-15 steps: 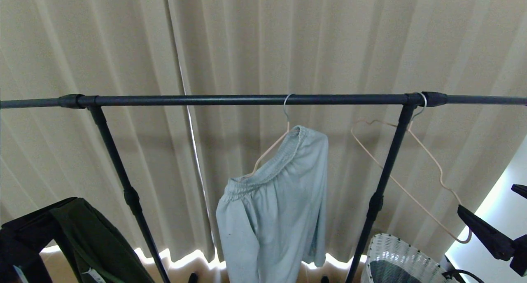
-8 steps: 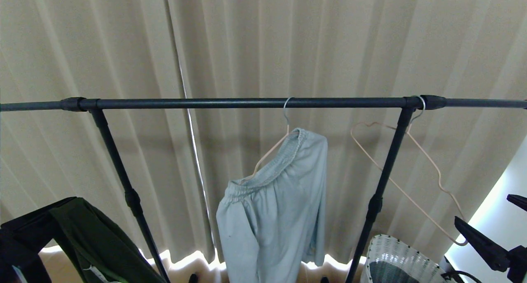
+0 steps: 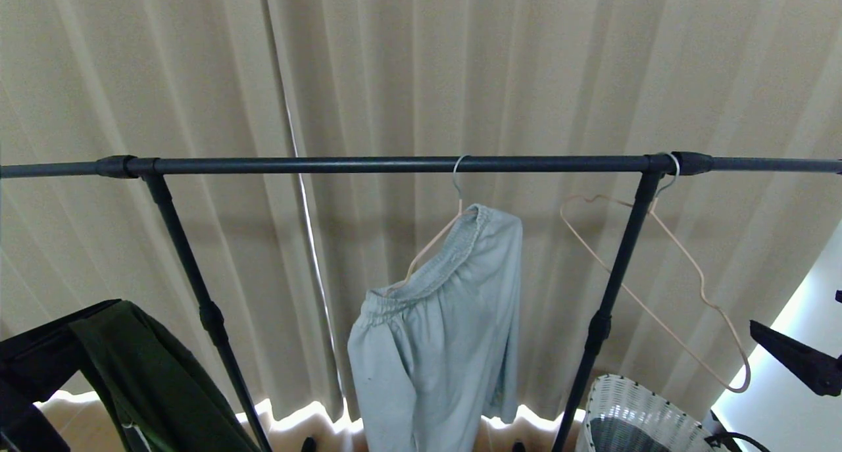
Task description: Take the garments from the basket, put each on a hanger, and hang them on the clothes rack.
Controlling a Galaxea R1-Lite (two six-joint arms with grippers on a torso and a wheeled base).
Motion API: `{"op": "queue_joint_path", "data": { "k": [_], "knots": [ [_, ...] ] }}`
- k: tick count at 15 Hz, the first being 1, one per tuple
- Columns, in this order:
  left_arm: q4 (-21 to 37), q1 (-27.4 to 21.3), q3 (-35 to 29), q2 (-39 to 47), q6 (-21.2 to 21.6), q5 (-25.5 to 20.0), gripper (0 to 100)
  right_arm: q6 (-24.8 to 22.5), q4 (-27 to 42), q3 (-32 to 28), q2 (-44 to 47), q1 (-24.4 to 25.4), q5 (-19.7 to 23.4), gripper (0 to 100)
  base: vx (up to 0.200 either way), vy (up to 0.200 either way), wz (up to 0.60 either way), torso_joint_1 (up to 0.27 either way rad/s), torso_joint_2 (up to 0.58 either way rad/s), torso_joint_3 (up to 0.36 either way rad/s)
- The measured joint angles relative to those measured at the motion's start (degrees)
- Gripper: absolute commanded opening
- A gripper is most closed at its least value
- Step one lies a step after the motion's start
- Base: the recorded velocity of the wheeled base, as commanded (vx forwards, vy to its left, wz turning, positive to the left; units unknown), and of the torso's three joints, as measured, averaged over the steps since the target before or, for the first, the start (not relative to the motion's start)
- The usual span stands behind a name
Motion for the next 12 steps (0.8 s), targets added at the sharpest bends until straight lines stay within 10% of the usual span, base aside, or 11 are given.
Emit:
{"op": "queue_joint_path", "data": {
  "k": [12],
  "knots": [
    [-1.4, 0.2, 0.6, 0.0, -0.4, -0.2, 0, 11.4, 6.4, -18.9, 29.5, 0.9, -0.1, 100, 0.000, 0.000, 0.00, 0.000, 0.00, 0.000]
  ]
}}
